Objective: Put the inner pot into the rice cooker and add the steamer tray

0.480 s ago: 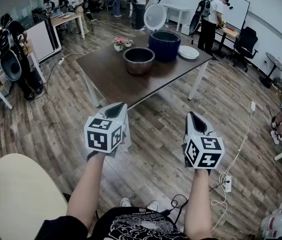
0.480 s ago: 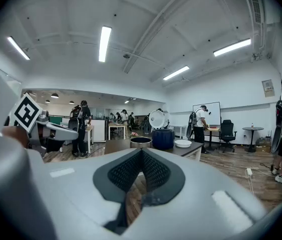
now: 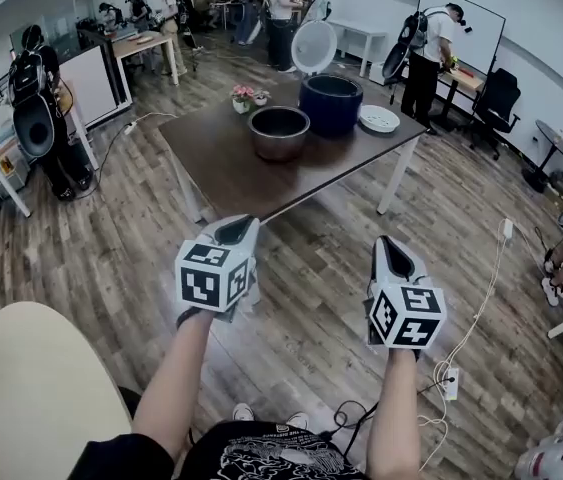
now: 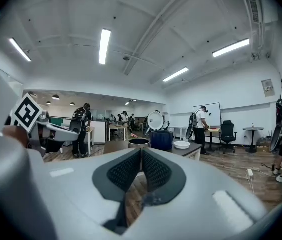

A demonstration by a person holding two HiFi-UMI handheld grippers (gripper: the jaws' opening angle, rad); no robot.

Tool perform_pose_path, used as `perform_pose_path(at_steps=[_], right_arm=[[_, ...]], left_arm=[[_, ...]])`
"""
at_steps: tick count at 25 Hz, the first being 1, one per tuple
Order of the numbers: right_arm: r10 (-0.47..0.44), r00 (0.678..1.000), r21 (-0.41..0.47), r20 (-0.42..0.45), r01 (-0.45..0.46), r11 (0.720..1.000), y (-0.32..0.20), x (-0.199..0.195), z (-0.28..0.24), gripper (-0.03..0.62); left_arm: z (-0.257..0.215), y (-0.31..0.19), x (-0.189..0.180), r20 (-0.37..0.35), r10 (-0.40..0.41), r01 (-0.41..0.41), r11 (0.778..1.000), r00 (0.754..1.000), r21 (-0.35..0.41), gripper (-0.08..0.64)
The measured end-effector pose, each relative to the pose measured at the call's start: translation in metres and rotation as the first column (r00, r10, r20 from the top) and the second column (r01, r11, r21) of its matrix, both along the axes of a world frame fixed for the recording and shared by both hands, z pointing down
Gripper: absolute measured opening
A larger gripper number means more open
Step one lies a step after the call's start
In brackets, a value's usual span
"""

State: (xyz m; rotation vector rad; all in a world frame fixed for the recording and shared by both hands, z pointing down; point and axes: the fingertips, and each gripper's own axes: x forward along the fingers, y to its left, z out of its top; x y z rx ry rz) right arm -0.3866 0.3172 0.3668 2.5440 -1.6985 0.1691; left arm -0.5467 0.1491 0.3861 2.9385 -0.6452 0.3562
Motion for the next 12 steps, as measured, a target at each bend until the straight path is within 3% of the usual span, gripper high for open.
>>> perform_pose_path(at_steps=[12], right_arm=[[-0.093,0.995,-0.002,0.024,0.093,0.996,0.005,0.03,-0.001,0.089]], left_arm=[[0.002,0.017,0.019,0.014,-0.063,0.063,0.998,0.998,-0.025,0.079]])
